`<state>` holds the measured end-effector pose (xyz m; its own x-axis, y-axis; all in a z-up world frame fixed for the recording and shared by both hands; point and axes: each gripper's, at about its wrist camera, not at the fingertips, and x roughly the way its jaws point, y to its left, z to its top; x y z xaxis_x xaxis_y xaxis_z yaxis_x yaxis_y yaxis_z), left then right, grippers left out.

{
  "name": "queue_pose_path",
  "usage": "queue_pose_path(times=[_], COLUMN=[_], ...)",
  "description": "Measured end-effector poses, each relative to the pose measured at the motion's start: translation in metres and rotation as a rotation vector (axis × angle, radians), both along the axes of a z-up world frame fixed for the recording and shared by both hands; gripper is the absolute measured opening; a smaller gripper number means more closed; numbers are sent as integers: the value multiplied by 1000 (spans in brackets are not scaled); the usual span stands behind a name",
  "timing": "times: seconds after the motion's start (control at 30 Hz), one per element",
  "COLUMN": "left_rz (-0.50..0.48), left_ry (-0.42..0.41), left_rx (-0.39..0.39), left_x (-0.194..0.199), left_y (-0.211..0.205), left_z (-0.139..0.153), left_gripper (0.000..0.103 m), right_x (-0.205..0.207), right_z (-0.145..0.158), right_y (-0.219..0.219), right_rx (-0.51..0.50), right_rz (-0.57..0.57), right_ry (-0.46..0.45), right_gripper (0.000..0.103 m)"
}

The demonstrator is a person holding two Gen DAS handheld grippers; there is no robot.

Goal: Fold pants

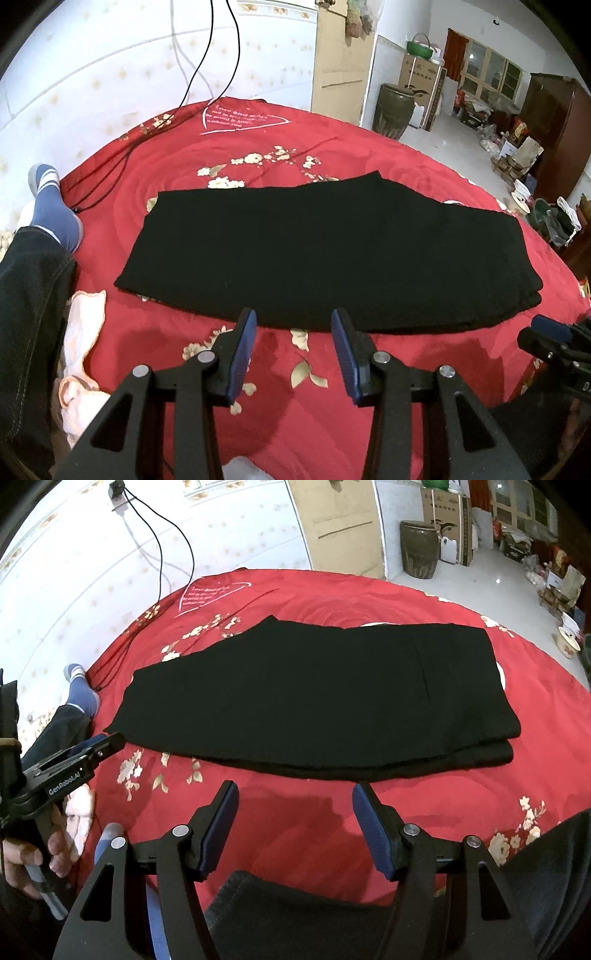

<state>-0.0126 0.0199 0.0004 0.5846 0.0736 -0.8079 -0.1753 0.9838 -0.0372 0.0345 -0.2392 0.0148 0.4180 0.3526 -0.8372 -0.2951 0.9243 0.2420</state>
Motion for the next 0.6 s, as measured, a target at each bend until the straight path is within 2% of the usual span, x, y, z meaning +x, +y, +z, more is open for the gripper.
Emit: queue_pose_path(times=[0.33,0.6], left_rz=[19,57], left_ry=[-22,5], left_rx=[-9,-27], left_x=[13,30], left_y=[7,16], left_z=[2,-9], left_gripper=[45,45], right_x=[24,45], right_z=[-8,-28], right_y=[18,43], right_rx=[-24,-64], right_rz=[8,22], right_ry=[22,69], right_gripper=[64,64])
